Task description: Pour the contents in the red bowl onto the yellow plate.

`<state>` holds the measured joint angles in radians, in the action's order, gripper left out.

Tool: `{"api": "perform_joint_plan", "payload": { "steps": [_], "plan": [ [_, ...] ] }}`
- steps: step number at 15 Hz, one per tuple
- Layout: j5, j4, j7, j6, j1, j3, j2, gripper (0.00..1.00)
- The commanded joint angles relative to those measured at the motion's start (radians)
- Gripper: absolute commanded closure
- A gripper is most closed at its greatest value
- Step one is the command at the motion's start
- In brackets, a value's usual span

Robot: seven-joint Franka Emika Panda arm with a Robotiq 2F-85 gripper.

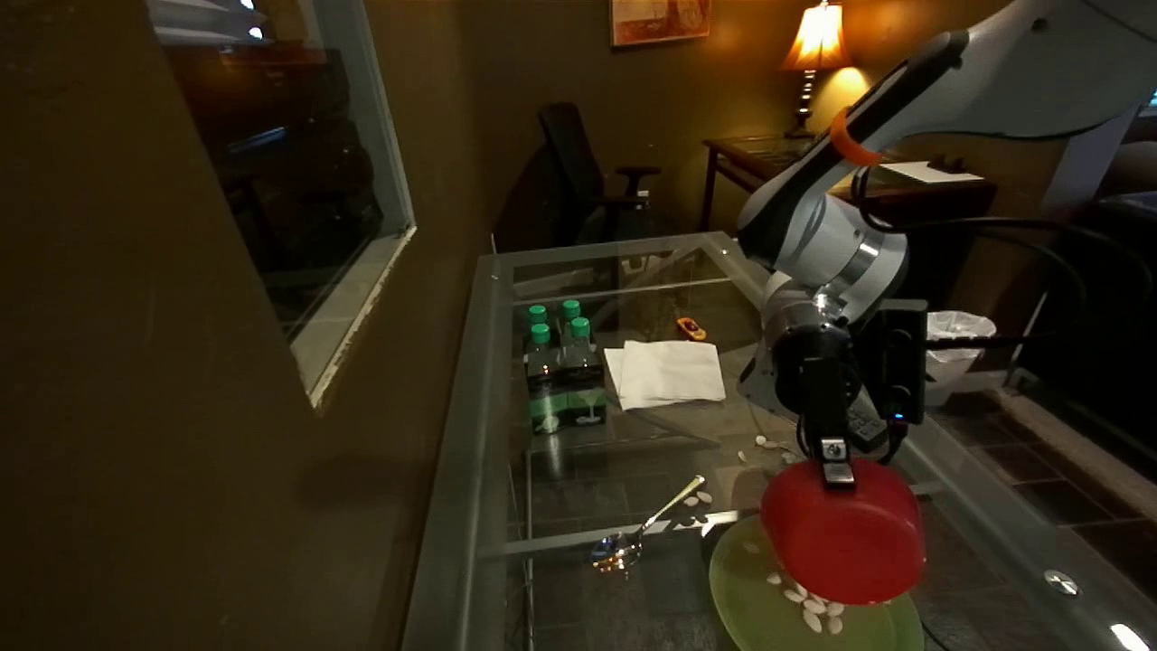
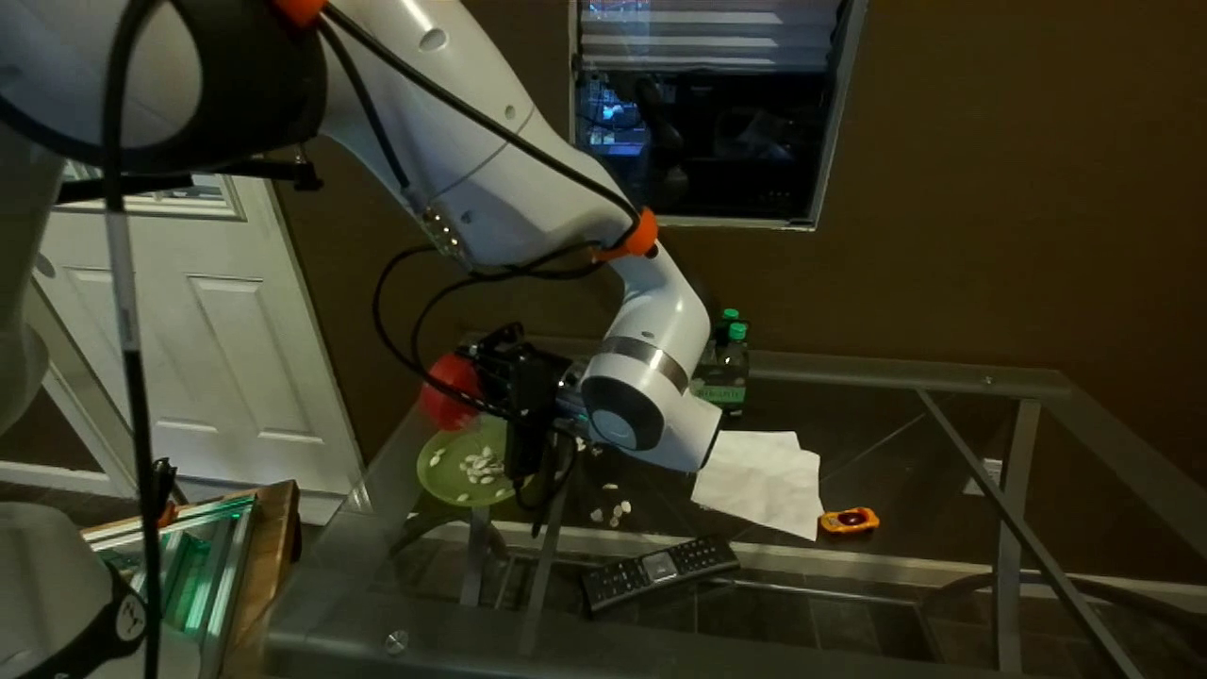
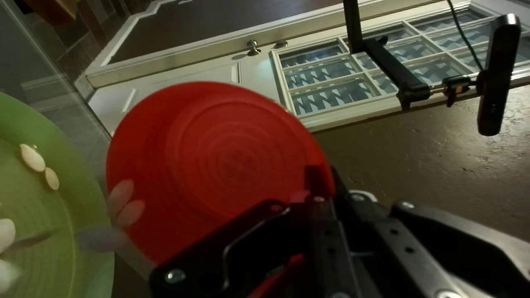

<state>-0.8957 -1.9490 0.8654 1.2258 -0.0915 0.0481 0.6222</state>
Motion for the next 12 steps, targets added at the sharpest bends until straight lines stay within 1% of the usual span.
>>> {"api": "perform_joint_plan", "payload": {
  "steps": [1, 6, 8, 9, 11, 12],
  "plan": [
    [-0.051, 0.067, -0.003, -0.062, -0.008, 0.006, 0.068, 0.99],
    [-0.124, 0.108, 0.004, -0.124, -0.017, 0.006, 0.116, 0.99],
    [-0.143, 0.105, -0.009, -0.129, -0.010, -0.001, 0.111, 0.99],
    [-0.149, 0.085, -0.063, -0.108, 0.008, -0.013, 0.078, 0.99],
    [-0.135, 0.022, -0.095, 0.015, 0.054, -0.039, -0.014, 0.99],
    [-0.108, -0.002, -0.122, 0.040, 0.073, -0.041, -0.055, 0.99]
  ]
}}
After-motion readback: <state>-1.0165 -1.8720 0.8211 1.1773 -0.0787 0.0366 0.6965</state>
